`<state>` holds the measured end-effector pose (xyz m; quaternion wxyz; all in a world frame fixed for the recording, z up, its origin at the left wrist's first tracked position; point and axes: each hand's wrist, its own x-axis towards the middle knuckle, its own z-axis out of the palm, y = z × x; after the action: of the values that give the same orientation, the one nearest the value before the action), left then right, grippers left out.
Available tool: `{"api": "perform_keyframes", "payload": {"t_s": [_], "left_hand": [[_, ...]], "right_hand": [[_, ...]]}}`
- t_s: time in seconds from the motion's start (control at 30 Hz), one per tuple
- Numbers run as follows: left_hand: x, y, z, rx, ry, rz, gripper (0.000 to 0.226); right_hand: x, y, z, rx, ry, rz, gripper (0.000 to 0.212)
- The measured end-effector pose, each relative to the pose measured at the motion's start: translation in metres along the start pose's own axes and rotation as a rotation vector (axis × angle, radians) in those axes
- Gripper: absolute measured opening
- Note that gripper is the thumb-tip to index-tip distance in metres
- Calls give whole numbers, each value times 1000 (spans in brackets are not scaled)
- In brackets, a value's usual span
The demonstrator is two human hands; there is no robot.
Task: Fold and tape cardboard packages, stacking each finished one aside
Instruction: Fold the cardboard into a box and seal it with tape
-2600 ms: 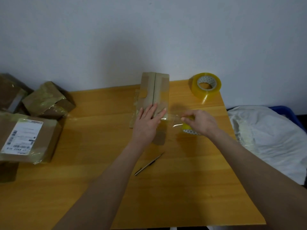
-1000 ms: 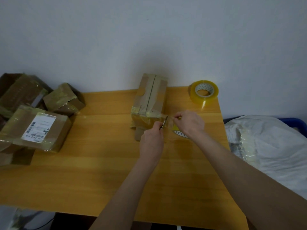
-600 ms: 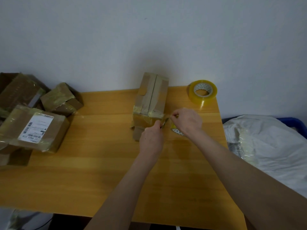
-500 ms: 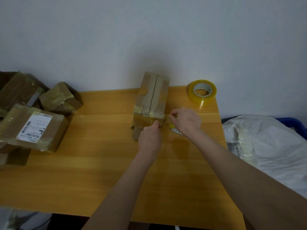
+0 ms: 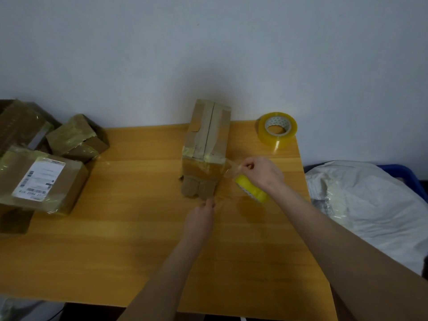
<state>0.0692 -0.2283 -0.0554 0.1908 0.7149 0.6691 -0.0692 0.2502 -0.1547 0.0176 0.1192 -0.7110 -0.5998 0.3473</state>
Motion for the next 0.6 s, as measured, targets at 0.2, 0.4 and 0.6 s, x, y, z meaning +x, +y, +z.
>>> {"api": "perform_keyframes", "payload": {"t_s": [0.2,0.4,0.6], "left_hand": [[0,8,-9,65,425,167,27],[55,26,-78,93,461,333,43],[60,7,-69,8,476,274,36]], "right_hand": [[1,12,10,122,22,-10,10],[-3,7,8,108,8,-36,12],[-10,33,-5,241,4,-15,13]]}}
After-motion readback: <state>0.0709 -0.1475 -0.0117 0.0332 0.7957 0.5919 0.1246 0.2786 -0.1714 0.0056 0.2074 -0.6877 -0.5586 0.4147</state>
